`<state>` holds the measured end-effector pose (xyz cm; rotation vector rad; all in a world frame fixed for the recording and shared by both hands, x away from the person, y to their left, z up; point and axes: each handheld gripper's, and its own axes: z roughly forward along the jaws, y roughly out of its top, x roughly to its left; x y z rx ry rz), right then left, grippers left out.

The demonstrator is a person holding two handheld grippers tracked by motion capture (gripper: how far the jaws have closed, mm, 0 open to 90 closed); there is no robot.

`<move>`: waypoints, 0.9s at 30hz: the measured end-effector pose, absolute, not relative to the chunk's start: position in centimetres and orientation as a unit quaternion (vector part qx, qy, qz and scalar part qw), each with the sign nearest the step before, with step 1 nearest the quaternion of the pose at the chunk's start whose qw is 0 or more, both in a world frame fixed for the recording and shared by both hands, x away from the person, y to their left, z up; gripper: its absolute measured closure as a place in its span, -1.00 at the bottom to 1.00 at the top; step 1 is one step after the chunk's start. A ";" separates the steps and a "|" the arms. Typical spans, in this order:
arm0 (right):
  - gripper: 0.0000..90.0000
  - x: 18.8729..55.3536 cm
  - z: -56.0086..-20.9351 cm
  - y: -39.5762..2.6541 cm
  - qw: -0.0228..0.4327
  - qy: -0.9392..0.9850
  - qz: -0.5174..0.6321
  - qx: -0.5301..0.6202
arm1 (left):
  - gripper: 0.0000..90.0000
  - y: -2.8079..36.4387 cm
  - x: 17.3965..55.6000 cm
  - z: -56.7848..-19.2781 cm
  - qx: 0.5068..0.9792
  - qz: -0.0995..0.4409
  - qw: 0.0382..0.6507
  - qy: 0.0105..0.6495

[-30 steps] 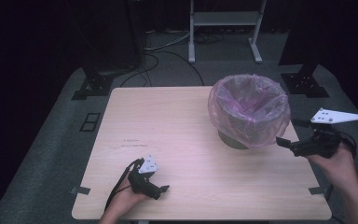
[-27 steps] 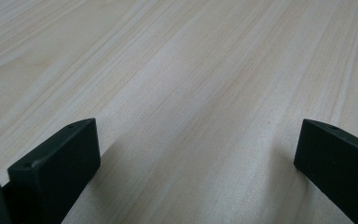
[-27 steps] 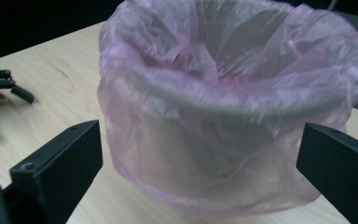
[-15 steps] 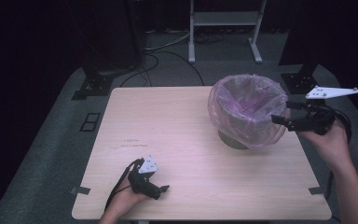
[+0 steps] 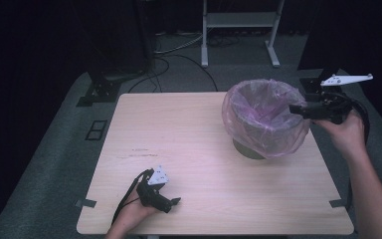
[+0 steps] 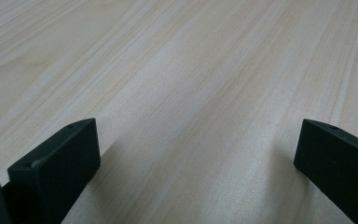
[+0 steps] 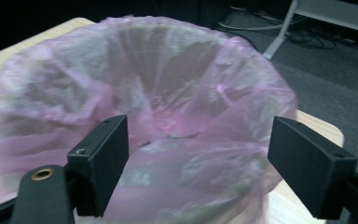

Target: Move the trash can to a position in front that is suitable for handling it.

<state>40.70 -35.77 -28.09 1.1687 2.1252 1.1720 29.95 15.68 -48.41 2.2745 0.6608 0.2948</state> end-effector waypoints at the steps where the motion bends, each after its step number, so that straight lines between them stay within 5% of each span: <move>1: -0.55 41.0 -28.1 -35.9 0.222 0.769 0.421 0.426 | -1.00 15.7 30.0 -48.4 0.886 0.115 0.368 0.257; 27: 0.38 44.6 -30.5 -36.5 0.182 0.770 0.352 0.500 | -1.00 15.7 30.0 -48.4 0.886 0.115 0.368 0.256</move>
